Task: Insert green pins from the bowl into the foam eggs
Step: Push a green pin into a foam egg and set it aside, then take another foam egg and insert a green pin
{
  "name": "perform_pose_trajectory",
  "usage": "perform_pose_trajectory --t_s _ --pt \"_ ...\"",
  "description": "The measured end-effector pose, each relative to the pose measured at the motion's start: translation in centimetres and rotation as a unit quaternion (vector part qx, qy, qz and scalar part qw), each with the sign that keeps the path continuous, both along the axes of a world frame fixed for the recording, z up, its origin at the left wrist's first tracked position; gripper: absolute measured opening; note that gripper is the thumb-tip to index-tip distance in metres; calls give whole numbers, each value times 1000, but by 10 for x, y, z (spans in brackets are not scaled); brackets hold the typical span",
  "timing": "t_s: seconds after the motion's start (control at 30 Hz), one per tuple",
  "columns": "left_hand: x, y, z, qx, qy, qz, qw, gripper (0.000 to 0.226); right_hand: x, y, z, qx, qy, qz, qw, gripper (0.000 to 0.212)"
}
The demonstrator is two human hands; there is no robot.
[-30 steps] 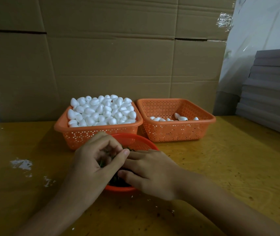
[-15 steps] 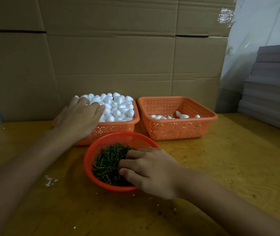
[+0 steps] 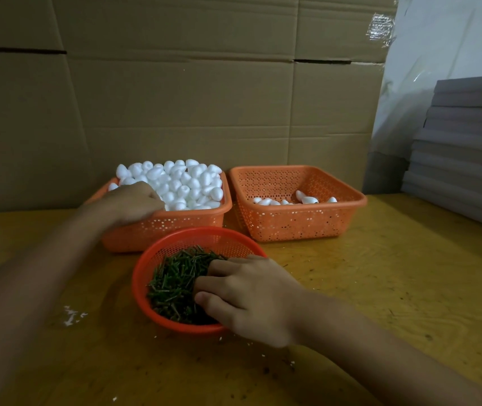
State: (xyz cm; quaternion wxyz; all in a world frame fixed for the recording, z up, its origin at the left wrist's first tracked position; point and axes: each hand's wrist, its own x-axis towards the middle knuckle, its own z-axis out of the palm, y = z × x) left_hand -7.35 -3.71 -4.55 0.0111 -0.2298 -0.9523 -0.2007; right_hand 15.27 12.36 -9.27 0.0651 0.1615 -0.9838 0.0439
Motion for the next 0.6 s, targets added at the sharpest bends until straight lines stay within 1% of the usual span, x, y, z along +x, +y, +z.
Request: perform_pose_trajectory --t_s 0.07,0.1,0.17,0.23,0.33,0.43,0.6 --pt "-7 -6 -4 40 0 -7 999 15 0 -1 0 2 -1 0 1000 35" --pt "-11 -9 -7 59 11 -9 998 18 0 -1 0 2 -3 -1 1000 35" --pt "-13 -14 -10 90 27 -15 995 35 0 0 0 1 -5 -2 1000 35" --pt "-13 -17 -12 115 45 -23 992 39 0 0 -1 2 0 -4 1000 35" --pt "-13 -20 -15 158 55 -38 985 27 0 -1 -2 2 3 -6 1000 34" --pt "-9 -19 -19 205 77 -48 975 33 -1 -1 -2 4 5 -6 1000 35" --pt "0 -19 -22 217 79 -59 971 23 0 0 -2 4 2 -6 1000 36"
